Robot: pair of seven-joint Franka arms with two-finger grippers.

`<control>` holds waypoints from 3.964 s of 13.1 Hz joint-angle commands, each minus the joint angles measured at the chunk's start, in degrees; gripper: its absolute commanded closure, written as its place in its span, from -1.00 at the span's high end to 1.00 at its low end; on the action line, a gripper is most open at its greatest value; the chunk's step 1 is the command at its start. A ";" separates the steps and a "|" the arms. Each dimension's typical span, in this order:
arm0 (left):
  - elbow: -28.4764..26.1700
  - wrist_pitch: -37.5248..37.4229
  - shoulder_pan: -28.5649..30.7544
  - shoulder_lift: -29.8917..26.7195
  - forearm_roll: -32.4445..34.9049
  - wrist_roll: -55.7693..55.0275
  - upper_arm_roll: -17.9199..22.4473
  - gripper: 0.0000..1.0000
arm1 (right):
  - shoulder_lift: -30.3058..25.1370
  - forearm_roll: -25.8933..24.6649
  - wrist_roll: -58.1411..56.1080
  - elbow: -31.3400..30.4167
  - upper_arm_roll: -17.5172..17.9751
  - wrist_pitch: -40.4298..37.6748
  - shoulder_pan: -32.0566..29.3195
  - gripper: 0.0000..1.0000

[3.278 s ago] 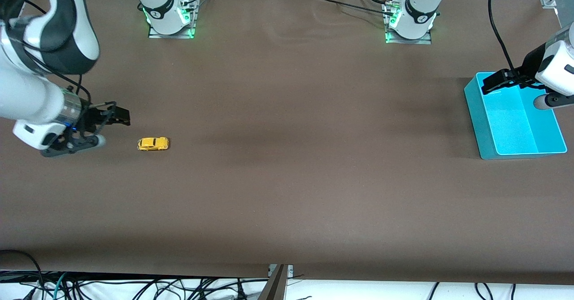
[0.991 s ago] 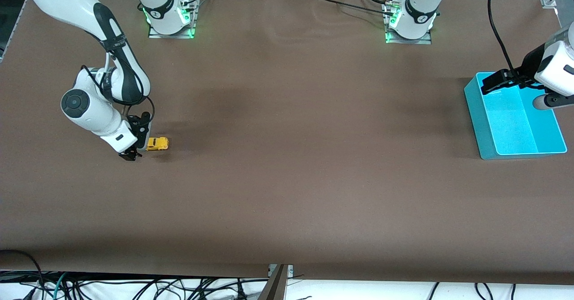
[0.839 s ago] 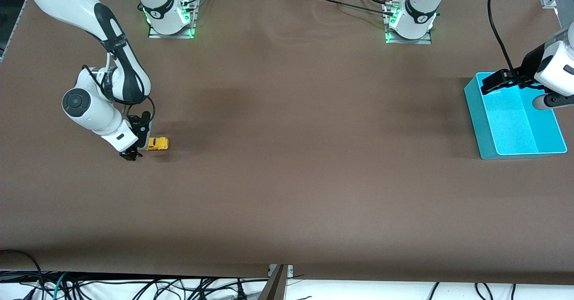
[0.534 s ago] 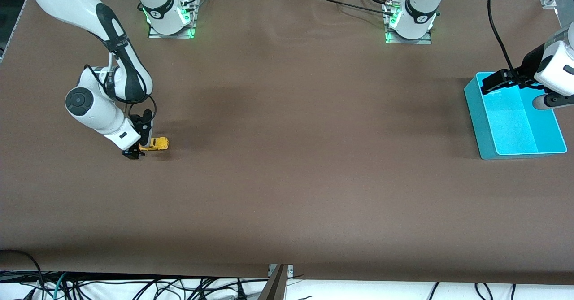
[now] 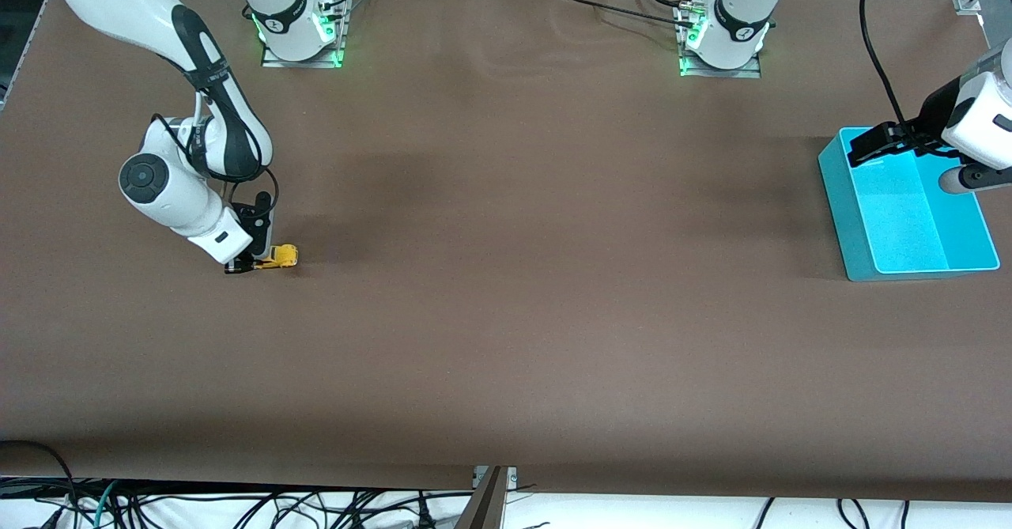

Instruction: Wind and store yellow beetle car

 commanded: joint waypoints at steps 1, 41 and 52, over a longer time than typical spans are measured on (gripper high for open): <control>1.10 -0.34 0.05 0.39 0.54 -0.70 -0.32 1.00 | -1.00 0.21 -0.93 -1.54 0.89 1.31 -0.27 -0.65; 1.10 -0.34 0.05 0.39 0.54 -0.88 -0.49 1.00 | -1.52 6.98 2.43 31.93 2.47 -31.98 -17.76 1.00; 1.01 -0.34 0.05 0.39 0.54 -0.88 -0.49 1.00 | -2.75 8.12 66.98 43.90 8.54 -46.24 -14.42 1.00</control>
